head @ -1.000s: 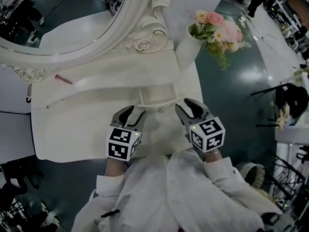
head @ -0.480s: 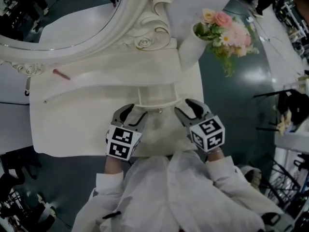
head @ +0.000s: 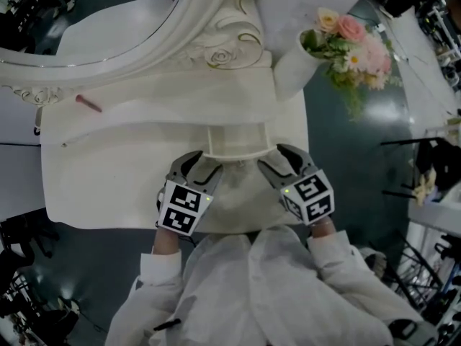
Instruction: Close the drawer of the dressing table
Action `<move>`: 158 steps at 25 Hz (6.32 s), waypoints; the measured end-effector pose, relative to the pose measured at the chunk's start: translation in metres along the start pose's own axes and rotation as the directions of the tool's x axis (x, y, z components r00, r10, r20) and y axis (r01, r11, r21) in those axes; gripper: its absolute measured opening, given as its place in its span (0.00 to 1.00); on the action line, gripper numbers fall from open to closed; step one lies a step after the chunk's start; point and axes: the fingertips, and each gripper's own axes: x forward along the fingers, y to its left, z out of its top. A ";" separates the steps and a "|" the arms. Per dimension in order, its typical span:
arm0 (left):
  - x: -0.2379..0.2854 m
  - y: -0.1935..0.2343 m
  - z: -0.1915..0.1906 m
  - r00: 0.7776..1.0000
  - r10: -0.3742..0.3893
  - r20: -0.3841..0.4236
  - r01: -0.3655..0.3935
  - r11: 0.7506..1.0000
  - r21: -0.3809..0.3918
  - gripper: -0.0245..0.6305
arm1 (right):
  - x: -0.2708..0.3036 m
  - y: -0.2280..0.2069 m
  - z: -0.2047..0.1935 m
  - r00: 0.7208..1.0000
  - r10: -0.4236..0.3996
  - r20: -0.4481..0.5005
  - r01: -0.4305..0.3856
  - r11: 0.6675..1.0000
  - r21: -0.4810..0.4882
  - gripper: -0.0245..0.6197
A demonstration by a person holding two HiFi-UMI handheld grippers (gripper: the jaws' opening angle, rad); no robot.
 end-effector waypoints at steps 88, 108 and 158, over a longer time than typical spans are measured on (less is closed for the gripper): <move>0.037 0.037 0.020 0.999 0.031 -0.017 -0.031 0.999 -0.018 0.35 | 0.044 -0.016 0.021 0.995 -0.074 0.061 0.074 0.997 0.004 0.37; 0.047 0.051 0.029 0.998 0.062 0.033 -0.054 0.980 -0.189 0.36 | 0.055 -0.031 0.036 0.991 -0.097 0.097 0.093 0.994 0.050 0.37; 0.050 0.067 0.035 0.978 0.206 0.037 -0.194 0.958 -0.213 0.39 | 0.064 -0.039 0.042 0.972 -0.216 0.089 0.205 0.972 0.113 0.41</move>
